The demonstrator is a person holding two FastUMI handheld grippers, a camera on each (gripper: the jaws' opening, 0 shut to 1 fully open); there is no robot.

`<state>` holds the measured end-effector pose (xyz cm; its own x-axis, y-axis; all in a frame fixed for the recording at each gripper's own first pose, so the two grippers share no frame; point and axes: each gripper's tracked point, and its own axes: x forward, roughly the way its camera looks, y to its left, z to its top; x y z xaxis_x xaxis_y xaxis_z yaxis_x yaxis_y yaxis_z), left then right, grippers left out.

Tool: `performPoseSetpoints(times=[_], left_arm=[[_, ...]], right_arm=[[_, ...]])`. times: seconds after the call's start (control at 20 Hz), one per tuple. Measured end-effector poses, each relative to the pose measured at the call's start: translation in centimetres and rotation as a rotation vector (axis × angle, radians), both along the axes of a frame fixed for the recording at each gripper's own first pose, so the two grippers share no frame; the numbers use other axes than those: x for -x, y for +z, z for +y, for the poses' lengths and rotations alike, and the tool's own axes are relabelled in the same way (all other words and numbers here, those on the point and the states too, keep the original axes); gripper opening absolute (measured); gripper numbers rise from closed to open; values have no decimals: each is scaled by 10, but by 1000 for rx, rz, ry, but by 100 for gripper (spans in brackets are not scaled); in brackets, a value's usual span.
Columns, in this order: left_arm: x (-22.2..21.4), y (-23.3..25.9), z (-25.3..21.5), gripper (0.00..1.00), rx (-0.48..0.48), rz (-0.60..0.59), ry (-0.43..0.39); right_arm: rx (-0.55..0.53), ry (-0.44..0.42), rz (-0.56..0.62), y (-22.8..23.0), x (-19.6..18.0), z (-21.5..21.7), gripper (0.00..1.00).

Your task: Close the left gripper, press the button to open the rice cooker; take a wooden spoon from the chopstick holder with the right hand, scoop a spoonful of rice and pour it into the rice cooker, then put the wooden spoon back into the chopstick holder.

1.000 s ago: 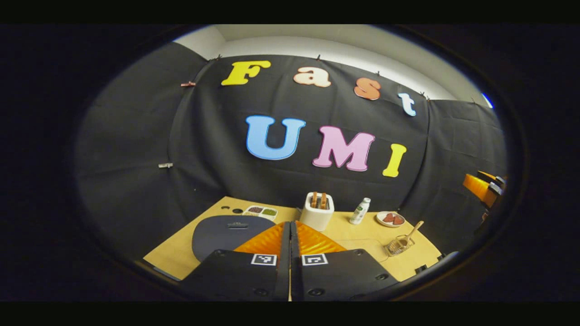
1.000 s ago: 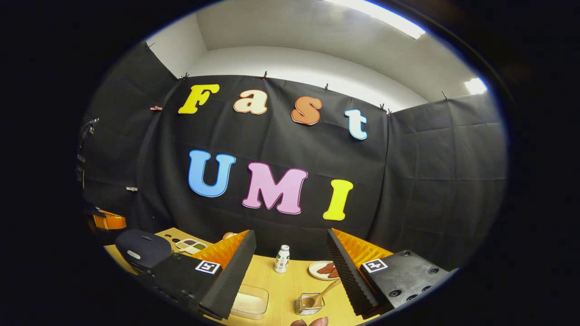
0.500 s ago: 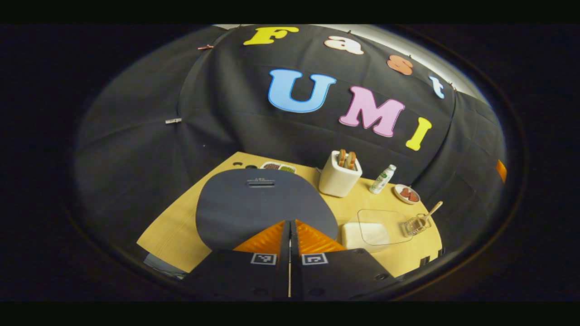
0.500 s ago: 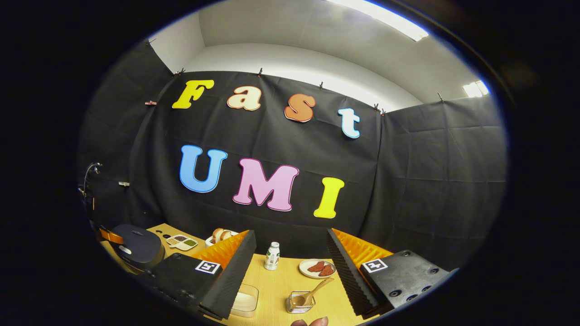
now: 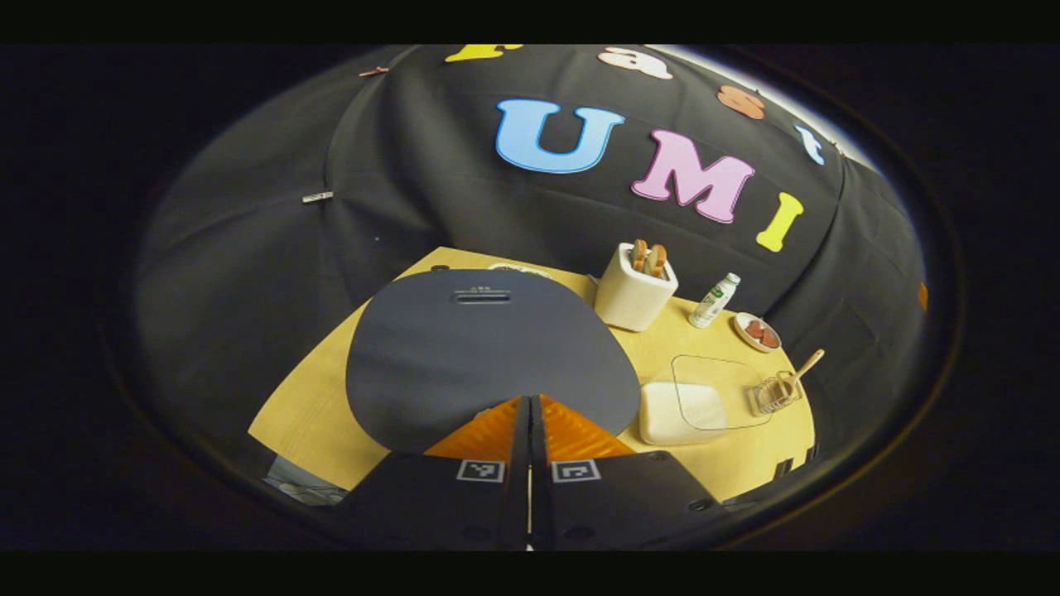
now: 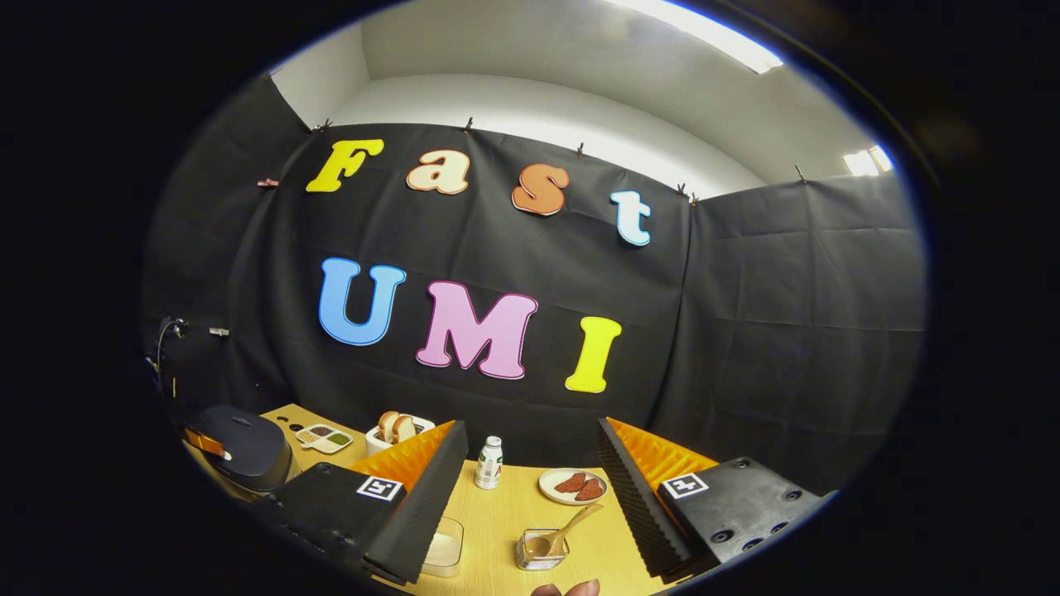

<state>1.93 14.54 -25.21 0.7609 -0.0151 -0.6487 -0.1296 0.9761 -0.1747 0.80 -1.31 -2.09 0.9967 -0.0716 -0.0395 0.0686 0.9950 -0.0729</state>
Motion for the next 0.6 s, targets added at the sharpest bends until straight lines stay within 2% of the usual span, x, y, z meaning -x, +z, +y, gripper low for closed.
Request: performPoseSetpoints(times=[0.15,0.2,0.3,0.35,0.4,0.45,0.5,0.6], left_arm=[[4,-7,-1,7,22,20,-16],[1,-8,-2,10,18,9,-19],[3,-3,-1,7,0,20,-19],[3,-2,-1,9,-14,23,-19],[1,2,-1,7,-32,18,-21],[3,7,-1,10,-43,14,-24],[1,16,0,7,-53,-5,-24],[-6,32,1,9,-60,-47,-26]], right_arm=[[-4,9,11,-4,-1,3,97],[-8,11,11,-4,-2,5,97],[-9,16,9,-3,0,5,97],[-5,16,7,-2,1,5,97],[-3,13,6,-2,1,3,97],[-4,11,6,-1,3,1,97],[-6,6,6,-1,4,0,97],[-7,-4,6,-1,8,-4,98]])
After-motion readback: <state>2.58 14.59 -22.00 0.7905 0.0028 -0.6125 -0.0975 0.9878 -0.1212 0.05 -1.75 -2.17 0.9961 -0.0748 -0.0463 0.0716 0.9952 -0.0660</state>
